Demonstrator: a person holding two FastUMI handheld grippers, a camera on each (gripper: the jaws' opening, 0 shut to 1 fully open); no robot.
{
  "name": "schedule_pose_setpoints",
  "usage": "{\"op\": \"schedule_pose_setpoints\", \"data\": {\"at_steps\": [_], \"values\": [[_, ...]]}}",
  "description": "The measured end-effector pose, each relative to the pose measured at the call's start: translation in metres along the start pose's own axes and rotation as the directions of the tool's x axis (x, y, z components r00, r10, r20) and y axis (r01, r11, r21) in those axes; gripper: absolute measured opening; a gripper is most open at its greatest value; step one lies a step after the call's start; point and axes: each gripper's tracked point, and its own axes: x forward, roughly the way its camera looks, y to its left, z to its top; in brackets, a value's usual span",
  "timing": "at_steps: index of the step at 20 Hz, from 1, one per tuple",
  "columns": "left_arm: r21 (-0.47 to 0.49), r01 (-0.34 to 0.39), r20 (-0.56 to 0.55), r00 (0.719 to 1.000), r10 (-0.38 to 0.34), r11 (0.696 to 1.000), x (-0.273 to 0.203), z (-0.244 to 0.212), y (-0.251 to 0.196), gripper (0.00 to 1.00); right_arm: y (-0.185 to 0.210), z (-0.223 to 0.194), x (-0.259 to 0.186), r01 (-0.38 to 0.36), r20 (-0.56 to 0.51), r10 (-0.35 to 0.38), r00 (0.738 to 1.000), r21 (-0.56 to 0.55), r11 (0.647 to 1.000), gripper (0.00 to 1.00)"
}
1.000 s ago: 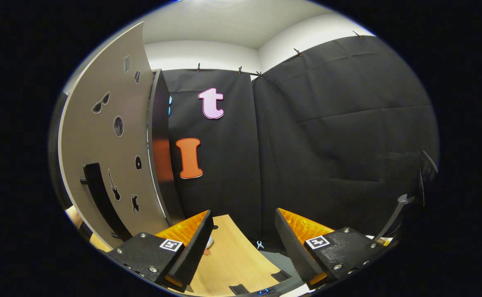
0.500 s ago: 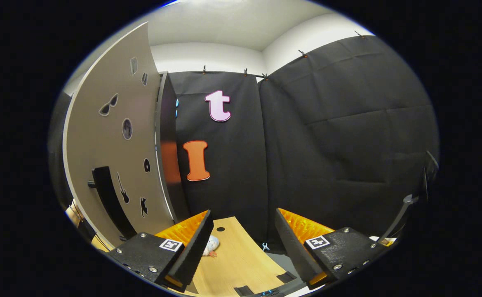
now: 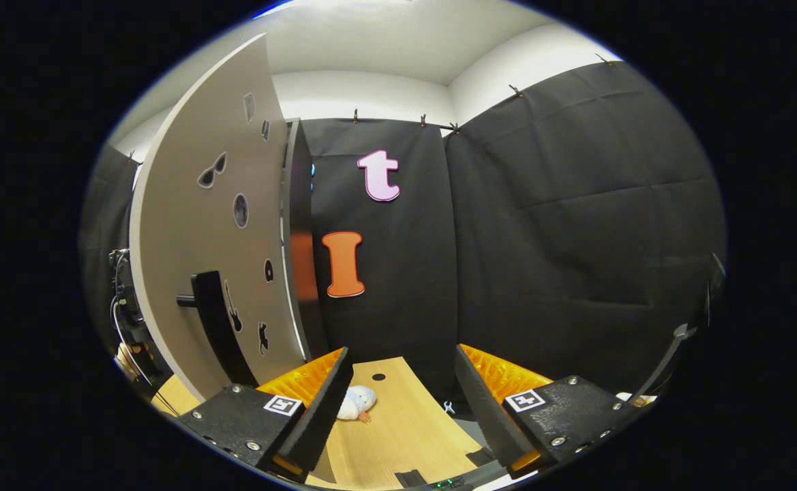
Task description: Open the cabinet door with the right hand, grasp the bottle in the cabinet with the left hand and place it on the coaster, then close the cabinet door with the right hand.
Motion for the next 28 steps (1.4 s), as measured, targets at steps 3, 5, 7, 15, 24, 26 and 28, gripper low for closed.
{"op": "schedule_pose_setpoints", "data": {"at_steps": [3,5,7,15,24,26,28], "values": [[-0.049,-0.018,-0.024,1.000,0.016,0.999,-0.022,-0.025,0.022,0.81,0.003,-0.005,0.000,-0.010,-0.015,0.010,1.000,-0.003,1.000,0.93],[-0.072,-0.040,-0.044,0.998,0.037,0.997,-0.034,-0.044,0.041,0.81,0.007,-0.007,-0.001,-0.014,-0.024,0.014,1.000,-0.007,1.000,0.93],[-0.091,-0.058,-0.059,0.997,0.053,0.994,-0.045,-0.062,0.055,0.81,0.010,-0.009,-0.003,-0.021,-0.030,0.021,0.999,-0.005,1.000,0.93],[-0.118,-0.137,-0.204,0.973,0.111,0.984,-0.079,-0.177,0.086,0.81,0.006,-0.025,-0.004,-0.013,-0.067,0.013,0.998,-0.004,1.000,0.93],[-0.083,-0.178,-0.290,0.946,0.147,0.980,-0.095,-0.274,0.091,0.81,0.011,-0.036,0.002,-0.007,-0.115,0.004,0.993,-0.025,1.000,0.93],[-0.046,-0.181,-0.283,0.945,0.161,0.982,-0.095,-0.288,0.092,0.81,0.015,-0.041,0.003,-0.008,-0.132,0.003,0.991,-0.037,0.999,0.93],[-0.030,-0.184,-0.289,0.942,0.168,0.982,-0.096,-0.304,0.090,0.82,0.019,-0.042,0.006,-0.010,-0.140,0.004,0.990,-0.045,0.999,0.93]]}}
